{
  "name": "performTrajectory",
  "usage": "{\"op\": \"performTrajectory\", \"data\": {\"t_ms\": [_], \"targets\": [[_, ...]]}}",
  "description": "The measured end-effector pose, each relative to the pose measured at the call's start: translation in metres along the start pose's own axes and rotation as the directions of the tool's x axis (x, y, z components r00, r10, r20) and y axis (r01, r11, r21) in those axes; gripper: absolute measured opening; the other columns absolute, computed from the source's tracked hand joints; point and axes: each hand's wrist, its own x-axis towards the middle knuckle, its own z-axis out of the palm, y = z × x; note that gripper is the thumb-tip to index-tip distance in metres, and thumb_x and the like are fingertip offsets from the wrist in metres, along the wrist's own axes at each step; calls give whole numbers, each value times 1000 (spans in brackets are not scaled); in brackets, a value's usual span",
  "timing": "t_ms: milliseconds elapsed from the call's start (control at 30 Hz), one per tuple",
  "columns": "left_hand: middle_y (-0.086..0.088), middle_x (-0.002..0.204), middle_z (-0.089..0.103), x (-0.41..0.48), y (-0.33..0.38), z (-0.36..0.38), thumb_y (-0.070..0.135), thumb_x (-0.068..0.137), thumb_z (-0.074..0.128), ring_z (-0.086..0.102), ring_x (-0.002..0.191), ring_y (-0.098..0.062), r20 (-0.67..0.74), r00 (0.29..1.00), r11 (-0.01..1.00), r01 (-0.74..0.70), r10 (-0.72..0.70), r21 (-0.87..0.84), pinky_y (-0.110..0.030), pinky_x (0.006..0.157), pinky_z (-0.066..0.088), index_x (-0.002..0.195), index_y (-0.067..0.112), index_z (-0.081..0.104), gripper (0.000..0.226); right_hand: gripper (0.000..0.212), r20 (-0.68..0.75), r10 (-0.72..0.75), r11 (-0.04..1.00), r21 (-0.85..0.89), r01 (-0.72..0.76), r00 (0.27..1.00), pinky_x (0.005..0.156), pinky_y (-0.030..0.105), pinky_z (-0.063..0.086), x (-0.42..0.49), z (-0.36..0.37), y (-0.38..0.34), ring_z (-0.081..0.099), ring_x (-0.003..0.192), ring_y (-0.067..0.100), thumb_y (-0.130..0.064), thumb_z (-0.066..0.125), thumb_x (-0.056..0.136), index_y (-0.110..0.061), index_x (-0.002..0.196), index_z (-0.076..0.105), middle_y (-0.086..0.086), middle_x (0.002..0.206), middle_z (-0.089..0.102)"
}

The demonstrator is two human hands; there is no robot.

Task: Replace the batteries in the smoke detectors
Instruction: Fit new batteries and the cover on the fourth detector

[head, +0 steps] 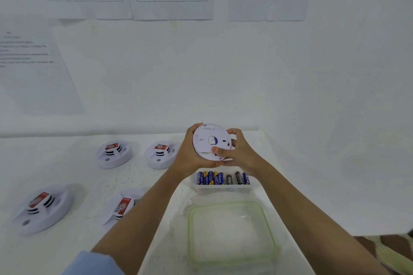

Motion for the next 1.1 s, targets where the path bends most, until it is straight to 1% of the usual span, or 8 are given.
{"op": "performTrajectory", "data": {"t_ms": [100, 167, 233, 333, 500, 667, 800, 1100], "targets": [[8, 121, 47, 4, 1, -4, 22, 36, 86, 50, 105, 12, 27, 1000, 1000, 1, 0, -27, -9, 82, 46, 127, 19, 32, 106, 73, 0, -198, 924, -333, 187, 980, 78, 20, 50, 4, -6, -8, 52, 106, 22, -19, 79, 72, -25, 128, 33, 2, 122, 44], [4, 121, 47, 7, 3, -6, 12, 38, 86, 50, 104, 11, 40, 999, 999, 2, -1, -48, -11, 81, 48, 127, 18, 32, 104, 77, 71, -305, 844, -441, 304, 950, 85, 19, 45, 8, -7, -13, 43, 113, 16, -19, 82, 67, -27, 129, 38, -7, 119, 39], [5, 122, 46, 8, 4, -8, 7, 40, 84, 51, 105, 9, 58, 998, 997, 3, 1, -75, -13, 80, 48, 127, 15, 31, 102, 76, 140, -308, 767, -549, 333, 941, 96, 27, 40, 11, -6, -20, 32, 118, 13, -22, 82, 65, -30, 129, 42, -9, 119, 33], [7, 122, 46, 9, 4, -11, 18, 38, 85, 52, 108, 0, 76, 997, 998, 15, -10, -67, -13, 80, 48, 127, 20, 31, 104, 72, 162, -292, 669, -670, 323, 943, 93, 25, 34, 15, -5, -30, 25, 114, 10, -22, 81, 67, -28, 128, 44, -6, 117, 26], [3, 121, 48, 8, 3, -15, 0, 45, 81, 55, 102, 7, 131, 991, 996, 45, -35, -75, -13, 76, 49, 124, 23, 33, 95, 64, 250, -288, 535, -759, 372, 924, 83, 22, 38, 16, -1, -46, 38, 105, 11, -23, 81, 66, -15, 121, 49, -7, 110, 39], [7, 118, 49, 10, 2, -21, 0, 48, 78, 54, 98, 12, 176, 983, 996, 71, -60, -59, -10, 74, 48, 126, 22, 32, 93, 62, 310, -267, 378, -837, 395, 913, 74, 19, 38, 19, 7, -53, 45, 96, 15, -24, 80, 64, -9, 117, 50, 3, 110, 50], [0, 124, 49, 10, 0, -27, 2, 48, 79, 54, 107, -3, 212, 974, 994, 96, -83, -50, -13, 77, 49, 130, 20, 32, 96, 62, 361, -245, 302, -853, 424, 900, 79, 26, 41, 20, 13, -54, 46, 98, 20, -24, 80, 64, -5, 115, 52, 8, 109, 50], [3, 122, 47, 10, 1, -32, 0, 48, 78, 53, 106, -3, 221, 971, 993, 108, -95, -45, -15, 76, 51, 133, 16, 30, 99, 76, 352, -178, 347, -851, 394, 919, 85, 23, 40, 20, 11, -56, 46, 105, 16, -24, 79, 67, -13, 133, 44, 1, 116, 46]]}}
